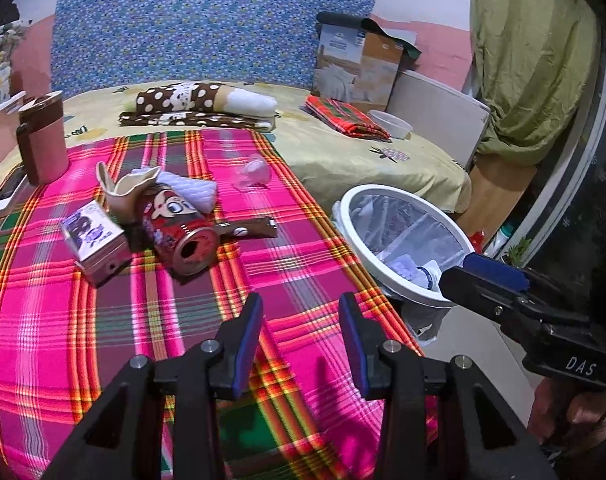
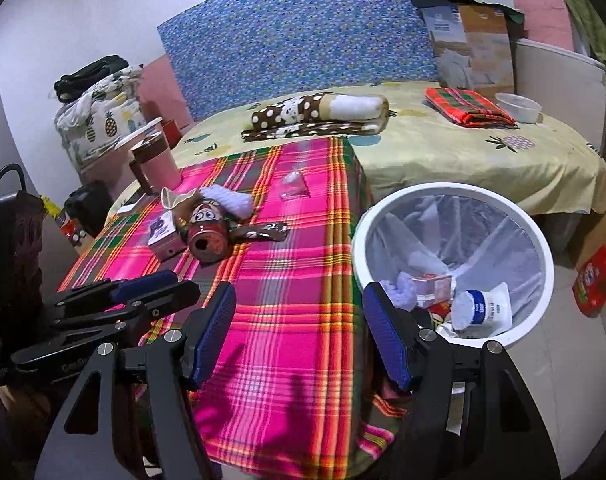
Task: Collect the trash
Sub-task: 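Move both open tools back over the remaining trash on the cloth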
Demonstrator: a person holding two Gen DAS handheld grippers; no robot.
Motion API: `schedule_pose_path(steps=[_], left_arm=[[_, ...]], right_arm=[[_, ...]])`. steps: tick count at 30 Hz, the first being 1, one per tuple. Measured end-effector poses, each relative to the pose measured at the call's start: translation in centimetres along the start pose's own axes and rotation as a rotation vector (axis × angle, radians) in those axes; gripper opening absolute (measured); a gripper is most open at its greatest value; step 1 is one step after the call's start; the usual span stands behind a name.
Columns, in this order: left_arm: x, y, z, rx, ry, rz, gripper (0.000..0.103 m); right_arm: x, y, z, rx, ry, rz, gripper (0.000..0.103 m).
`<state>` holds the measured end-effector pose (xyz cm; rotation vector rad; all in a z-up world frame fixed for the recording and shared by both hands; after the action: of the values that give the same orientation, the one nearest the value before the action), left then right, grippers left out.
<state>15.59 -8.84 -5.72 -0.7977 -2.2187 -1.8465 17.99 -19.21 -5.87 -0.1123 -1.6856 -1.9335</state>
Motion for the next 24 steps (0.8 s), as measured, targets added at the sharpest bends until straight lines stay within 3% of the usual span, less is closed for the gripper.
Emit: schedule_pose_path(steps=[10,24], left_arm=[[0.6,-0.6,1.8,0.014,0.052,-0.001,0.041],[1.4,-0.7,7.3,0.066,0.175,-0.008,0.041]], right_arm=[[-1.0,-1.0,1.1,0.002,0.029,0.037,0.067],[-2.9,-1.6,3.2,-0.002,0.107,0.087,0.067]])
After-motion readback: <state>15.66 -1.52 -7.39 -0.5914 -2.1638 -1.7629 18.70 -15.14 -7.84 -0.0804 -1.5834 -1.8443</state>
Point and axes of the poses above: each gripper's, at about its wrist camera, not at the fingertips, and x roughly against the way its jaws point, z to its left, y to its top, the point moved 7 cm from there along -x, roughly the way its jaws point, and after that the axes turned 15 degrees about -z, right-handed, at the moved point
